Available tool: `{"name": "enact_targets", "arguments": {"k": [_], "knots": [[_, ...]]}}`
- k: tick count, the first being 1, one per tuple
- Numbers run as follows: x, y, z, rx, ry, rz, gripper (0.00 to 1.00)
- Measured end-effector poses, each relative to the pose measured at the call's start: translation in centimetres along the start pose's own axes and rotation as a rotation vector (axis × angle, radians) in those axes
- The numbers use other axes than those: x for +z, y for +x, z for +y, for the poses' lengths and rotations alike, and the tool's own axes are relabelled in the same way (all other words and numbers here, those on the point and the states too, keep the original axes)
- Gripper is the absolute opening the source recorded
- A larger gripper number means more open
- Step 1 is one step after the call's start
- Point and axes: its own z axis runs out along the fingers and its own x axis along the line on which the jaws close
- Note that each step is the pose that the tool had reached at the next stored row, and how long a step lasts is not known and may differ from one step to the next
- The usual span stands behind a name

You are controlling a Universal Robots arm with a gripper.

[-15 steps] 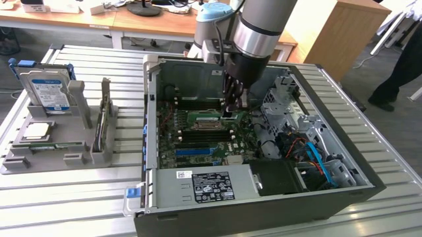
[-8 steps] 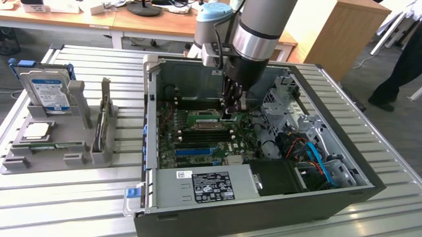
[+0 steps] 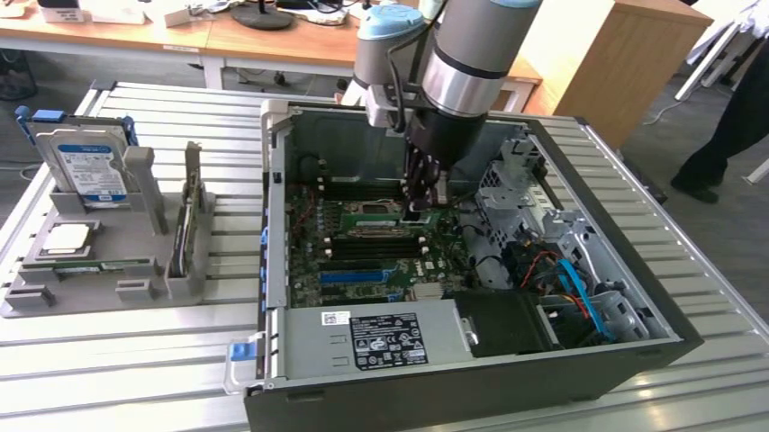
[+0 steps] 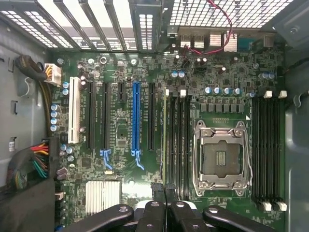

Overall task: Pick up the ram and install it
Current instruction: 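Insert the ram into the slot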

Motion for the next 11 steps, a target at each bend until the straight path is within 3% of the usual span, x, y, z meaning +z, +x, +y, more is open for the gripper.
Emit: {"name": "enact_targets", "arguments": {"k": [11], "knots": [[1.02,0.02,-0.04,0.000,0.0001,-0.0001,0.12]]}}
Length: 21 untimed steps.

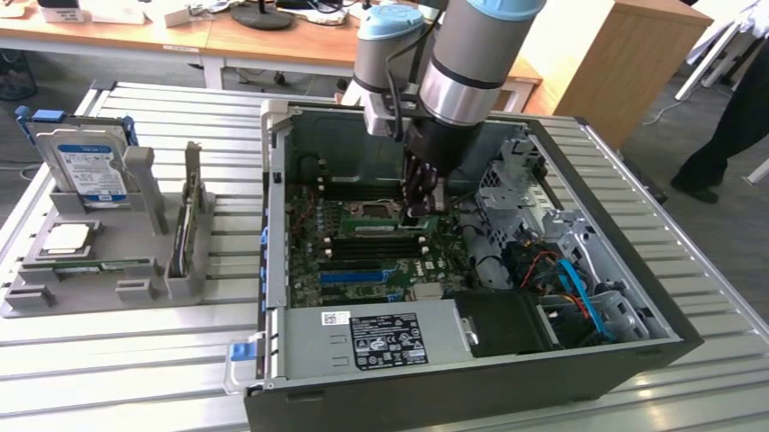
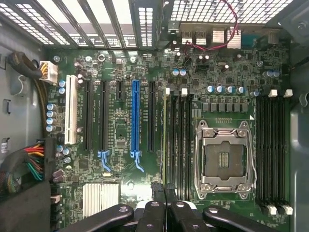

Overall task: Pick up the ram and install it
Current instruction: 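Insert the ram into the slot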

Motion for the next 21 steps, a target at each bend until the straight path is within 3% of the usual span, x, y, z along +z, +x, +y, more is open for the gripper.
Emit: {"name": "enact_targets", "arguments": {"k": [12,21], "knots": [[0.95,0.02,-0.04,0.000,0.0000,0.0001,0.12],[1.05,-0.17,-0.03,0.000,0.0000,0.0000,0.12]]}}
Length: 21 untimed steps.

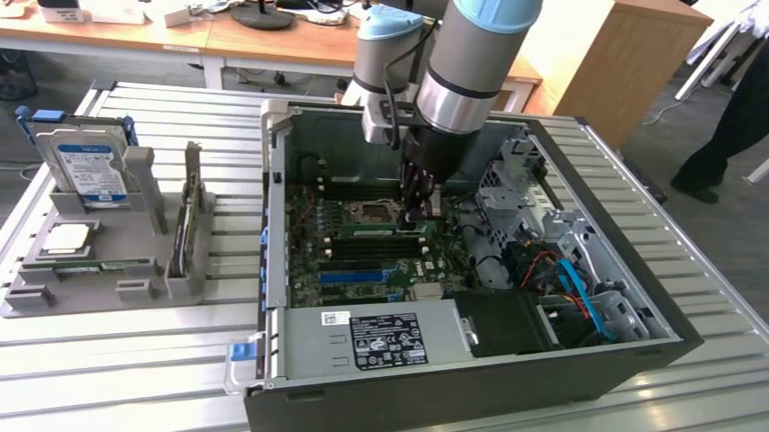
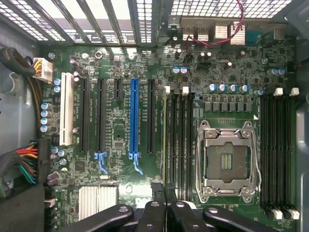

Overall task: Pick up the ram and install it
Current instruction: 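Insert the ram into the slot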

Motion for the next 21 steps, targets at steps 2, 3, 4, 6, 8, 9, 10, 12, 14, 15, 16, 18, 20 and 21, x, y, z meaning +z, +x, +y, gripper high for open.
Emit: {"name": "enact_targets", "arguments": {"k": [2,3,4,6,8,9,10,12,14,15,16,18,20,21], "knots": [[0.04,-0.26,-0.01,0.000,-0.0001,0.0001,0.12],[0.07,-0.39,-0.01,0.000,0.0000,0.0000,0.12],[0.09,-0.50,-0.01,0.000,-0.0001,0.0001,0.12],[0.13,-0.64,-0.01,0.000,-0.0001,0.0001,0.12],[0.16,-0.75,-0.01,0.000,-0.0001,0.0001,0.12],[0.16,-0.75,-0.01,0.000,-0.0001,0.0001,0.12],[0.16,-0.75,-0.01,0.000,-0.0001,0.0001,0.12],[0.16,-0.75,-0.01,0.000,-0.0001,0.0002,0.12],[0.17,-0.76,-0.01,0.000,-0.0001,0.0002,0.12],[0.21,-0.76,-0.01,0.000,-0.0001,0.0000,0.12],[0.27,-0.76,-0.01,0.000,0.0000,0.0000,0.12],[0.40,-0.75,-0.02,0.000,-0.0001,0.0001,0.12],[0.56,-0.75,-0.03,0.000,-0.0001,0.0001,0.12],[0.64,-0.75,-0.03,0.000,-0.0001,0.0001,0.12]]}}
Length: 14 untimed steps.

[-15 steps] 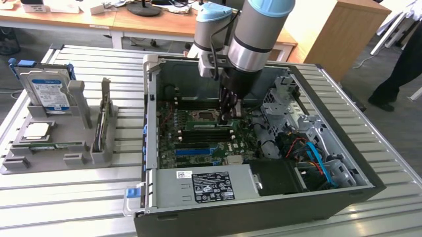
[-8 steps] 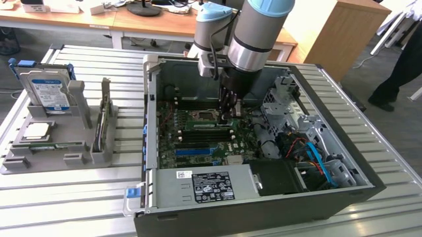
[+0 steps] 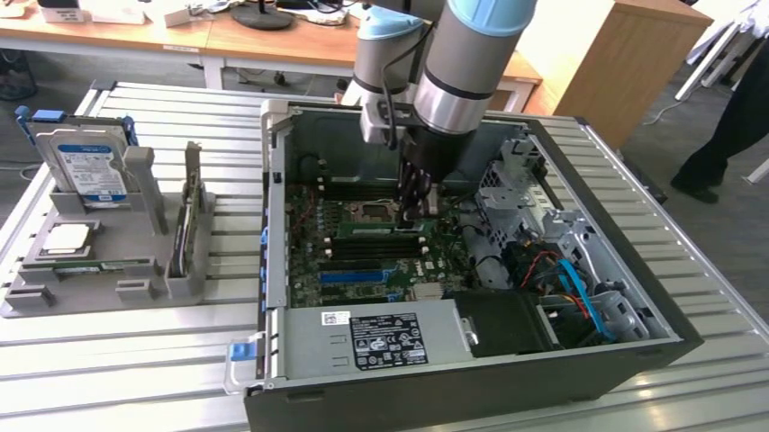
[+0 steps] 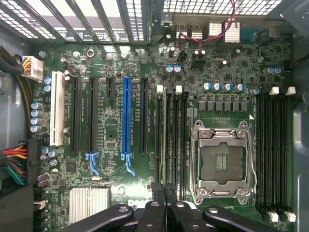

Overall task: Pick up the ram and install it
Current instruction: 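Insert the ram into the slot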

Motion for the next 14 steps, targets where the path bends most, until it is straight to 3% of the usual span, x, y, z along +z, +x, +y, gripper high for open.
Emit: {"name": "enact_targets", "arguments": {"k": [14], "knots": [[1.04,0.02,-0.04,0.000,0.0000,0.0000,0.12]]}}
